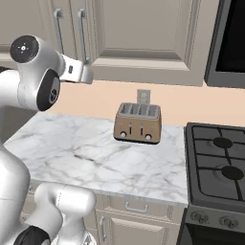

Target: Open the cabinet. Pick the dish brush and place it next to the sink. Then close the cabinet.

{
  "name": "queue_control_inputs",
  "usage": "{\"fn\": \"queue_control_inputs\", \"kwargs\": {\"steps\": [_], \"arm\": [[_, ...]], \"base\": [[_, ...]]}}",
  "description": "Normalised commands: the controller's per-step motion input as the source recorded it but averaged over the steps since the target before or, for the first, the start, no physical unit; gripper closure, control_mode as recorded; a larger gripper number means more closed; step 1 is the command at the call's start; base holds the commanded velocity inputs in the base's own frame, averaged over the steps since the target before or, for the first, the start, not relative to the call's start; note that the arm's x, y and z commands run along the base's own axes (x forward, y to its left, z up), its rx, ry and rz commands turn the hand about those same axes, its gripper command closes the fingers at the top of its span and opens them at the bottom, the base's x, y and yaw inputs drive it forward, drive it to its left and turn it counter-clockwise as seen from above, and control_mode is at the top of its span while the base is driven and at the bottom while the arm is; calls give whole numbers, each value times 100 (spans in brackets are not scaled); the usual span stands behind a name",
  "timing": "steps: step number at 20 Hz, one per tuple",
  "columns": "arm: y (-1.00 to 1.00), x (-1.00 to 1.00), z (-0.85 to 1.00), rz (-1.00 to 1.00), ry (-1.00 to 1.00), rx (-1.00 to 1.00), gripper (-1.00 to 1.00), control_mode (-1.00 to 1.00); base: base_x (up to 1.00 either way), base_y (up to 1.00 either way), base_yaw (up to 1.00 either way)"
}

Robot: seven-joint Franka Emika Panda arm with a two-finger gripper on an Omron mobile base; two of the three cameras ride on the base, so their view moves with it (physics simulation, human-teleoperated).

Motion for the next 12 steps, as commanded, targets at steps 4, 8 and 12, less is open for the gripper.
{"fn": "queue_control_inputs", "kwargs": {"steps": [4, 8, 12], "arm": [[0, 13, 25, 15, 0, -2, -100, -100], [0, 4, 15, 7, 0, -2, -100, -100], [0, 18, 4, 2, 0, -3, -100, -100]], "base": [[0, 0, 0], [0, 0, 0], [0, 0, 0]]}}
